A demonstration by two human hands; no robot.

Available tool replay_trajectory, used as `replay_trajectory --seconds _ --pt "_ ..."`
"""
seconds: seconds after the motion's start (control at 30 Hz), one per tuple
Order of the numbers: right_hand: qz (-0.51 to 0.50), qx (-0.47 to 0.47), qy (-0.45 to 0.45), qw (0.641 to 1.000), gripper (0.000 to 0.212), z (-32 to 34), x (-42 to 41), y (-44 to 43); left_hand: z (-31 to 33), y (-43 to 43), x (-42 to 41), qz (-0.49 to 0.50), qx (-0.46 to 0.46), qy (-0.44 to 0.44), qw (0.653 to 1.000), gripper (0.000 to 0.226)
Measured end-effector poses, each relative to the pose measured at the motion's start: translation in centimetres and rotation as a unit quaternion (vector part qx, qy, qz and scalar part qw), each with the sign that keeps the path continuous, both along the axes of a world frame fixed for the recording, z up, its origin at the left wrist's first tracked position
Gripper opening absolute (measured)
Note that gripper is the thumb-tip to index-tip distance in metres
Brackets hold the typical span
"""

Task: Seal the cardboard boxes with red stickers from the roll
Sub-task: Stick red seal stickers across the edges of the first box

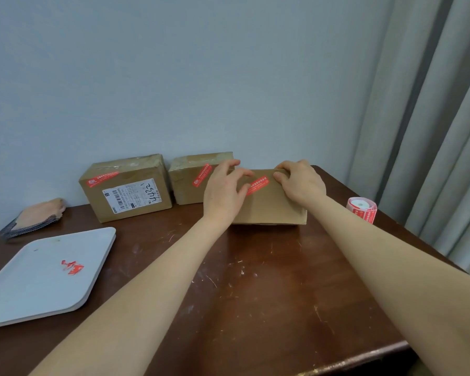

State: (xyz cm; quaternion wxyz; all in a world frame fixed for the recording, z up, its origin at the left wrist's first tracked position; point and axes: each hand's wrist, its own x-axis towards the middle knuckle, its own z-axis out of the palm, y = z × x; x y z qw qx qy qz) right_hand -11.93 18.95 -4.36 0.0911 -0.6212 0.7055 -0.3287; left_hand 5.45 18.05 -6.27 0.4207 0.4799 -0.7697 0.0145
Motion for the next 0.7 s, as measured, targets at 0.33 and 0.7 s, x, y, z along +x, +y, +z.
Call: replay_trajectory --seconds 0.33,0.7 --pt "-0.031 -0.009 0.01 0.999 0.032 -0.2 0.2 -0.4 -1.8 -0.1 2.2 0.088 0.076 0.067 0.991 0.027" --pt "-0.041 -0.016 0.012 0.999 0.038 0.1 -0.1 0.1 -1.6 -0.7 0.5 0.049 0.14 0.091 0.985 0.035"
